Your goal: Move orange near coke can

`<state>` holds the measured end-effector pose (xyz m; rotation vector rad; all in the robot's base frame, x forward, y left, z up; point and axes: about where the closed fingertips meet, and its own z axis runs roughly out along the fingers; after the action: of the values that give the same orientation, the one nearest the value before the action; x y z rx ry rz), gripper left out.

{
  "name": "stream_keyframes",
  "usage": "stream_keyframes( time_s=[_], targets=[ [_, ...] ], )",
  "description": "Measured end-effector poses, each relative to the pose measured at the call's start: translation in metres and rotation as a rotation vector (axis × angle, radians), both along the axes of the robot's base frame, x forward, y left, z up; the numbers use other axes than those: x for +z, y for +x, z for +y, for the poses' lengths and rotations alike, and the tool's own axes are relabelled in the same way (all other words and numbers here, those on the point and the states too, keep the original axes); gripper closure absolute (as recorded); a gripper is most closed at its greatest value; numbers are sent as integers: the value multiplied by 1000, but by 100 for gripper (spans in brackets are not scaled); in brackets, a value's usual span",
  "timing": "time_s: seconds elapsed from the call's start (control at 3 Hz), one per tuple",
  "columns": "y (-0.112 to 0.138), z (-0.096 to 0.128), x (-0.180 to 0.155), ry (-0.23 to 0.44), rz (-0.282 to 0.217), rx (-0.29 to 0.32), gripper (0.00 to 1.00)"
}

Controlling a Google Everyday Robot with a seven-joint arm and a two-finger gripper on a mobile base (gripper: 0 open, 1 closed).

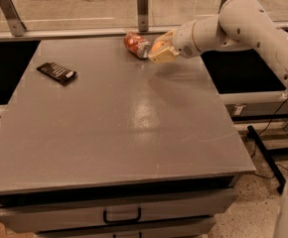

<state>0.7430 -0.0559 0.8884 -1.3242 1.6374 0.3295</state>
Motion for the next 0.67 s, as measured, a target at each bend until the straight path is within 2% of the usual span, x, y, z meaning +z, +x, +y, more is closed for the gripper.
stream_keyframes(
  time_s=[0.33,0.67],
  targets=[
    [18,-4,-10,22,6,-31,84],
    [31,-5,-15,43,-1,-57,59]
  ],
)
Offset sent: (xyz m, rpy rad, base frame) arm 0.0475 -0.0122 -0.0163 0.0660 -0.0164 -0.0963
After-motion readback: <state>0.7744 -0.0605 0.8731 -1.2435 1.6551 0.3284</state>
